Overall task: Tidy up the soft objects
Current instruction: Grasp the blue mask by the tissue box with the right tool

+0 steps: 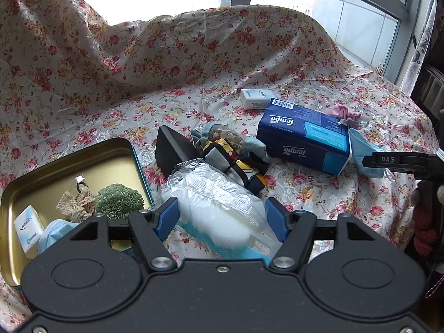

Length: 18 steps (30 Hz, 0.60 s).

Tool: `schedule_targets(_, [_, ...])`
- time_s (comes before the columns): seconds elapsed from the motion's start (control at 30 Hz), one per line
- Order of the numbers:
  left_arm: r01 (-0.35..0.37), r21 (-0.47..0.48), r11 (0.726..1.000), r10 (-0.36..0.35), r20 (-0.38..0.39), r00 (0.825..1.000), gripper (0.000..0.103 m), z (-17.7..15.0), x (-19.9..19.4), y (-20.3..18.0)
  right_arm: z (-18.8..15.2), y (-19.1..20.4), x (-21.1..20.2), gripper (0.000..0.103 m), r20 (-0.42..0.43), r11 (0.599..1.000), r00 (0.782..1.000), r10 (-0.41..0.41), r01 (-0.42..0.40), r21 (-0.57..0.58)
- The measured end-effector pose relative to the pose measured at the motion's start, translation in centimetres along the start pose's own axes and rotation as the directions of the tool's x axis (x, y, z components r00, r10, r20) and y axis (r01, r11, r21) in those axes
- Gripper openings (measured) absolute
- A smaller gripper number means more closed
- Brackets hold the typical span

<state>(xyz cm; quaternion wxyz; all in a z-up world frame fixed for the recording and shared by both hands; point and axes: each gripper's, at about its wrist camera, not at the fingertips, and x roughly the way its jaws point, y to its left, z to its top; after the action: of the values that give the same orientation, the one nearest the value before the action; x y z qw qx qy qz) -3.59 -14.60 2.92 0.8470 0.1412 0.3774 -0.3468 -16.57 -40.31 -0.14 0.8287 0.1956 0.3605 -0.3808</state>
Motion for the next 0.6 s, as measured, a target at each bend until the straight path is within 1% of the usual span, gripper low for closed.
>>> schedule_targets(0.13, [-0.002, -0.006, 1.0, 0.002, 0.002, 1.0, 0.063, 0.1, 0.0, 0.1, 0.3, 0.0, 1.1, 0.067, -0.01, 1.0, 1.0, -0.013, 0.013, 0.005])
schedule_targets(0.2, [-0.003, -0.005, 1.0, 0.003, 0.002, 1.0, 0.063, 0.2, 0.0, 0.1, 0.5, -0.1, 1.5, 0.072, -0.01, 1.0, 1.0, -0.02, 0.02, 0.007])
schedule_targets(0.33, [-0.003, -0.005, 1.0, 0.003, 0.0, 1.0, 0.063, 0.2, 0.0, 0.1, 0.7, -0.1, 2.0, 0.071, -0.013, 1.0, 1.0, -0.009, 0.01, 0.014])
schedule_targets(0.37, [-0.004, -0.005, 1.0, 0.004, 0.0, 1.0, 0.063, 0.2, 0.0, 0.2, 0.7, -0.1, 2.0, 0.067, -0.01, 1.0, 1.0, -0.008, 0.008, 0.015])
schedule_targets(0.4, [-0.005, -0.006, 1.0, 0.005, 0.001, 1.0, 0.063, 0.3, 0.0, 0.2, 0.7, 0.0, 2.0, 0.053, -0.007, 1.0, 1.0, -0.009, 0.009, 0.015])
schedule_targets(0.47, [-0.005, -0.006, 1.0, 0.005, 0.004, 1.0, 0.063, 0.4, -0.1, 0.3, 0.8, -0.1, 2.0, 0.042, -0.019, 1.0, 1.0, 0.007, -0.007, 0.015])
schedule_targets(0.53, [-0.005, -0.004, 1.0, 0.005, 0.008, 1.0, 0.063, 0.5, -0.1, 0.3, 0.7, -0.1, 1.9, 0.041, -0.028, 0.999, 0.999, 0.022, -0.021, 0.028])
schedule_targets(0.6, [-0.007, -0.004, 1.0, 0.007, 0.013, 1.0, 0.063, 0.7, -0.2, 0.3, 0.5, -0.3, 1.4, 0.036, -0.019, 0.999, 1.0, 0.021, -0.02, 0.043])
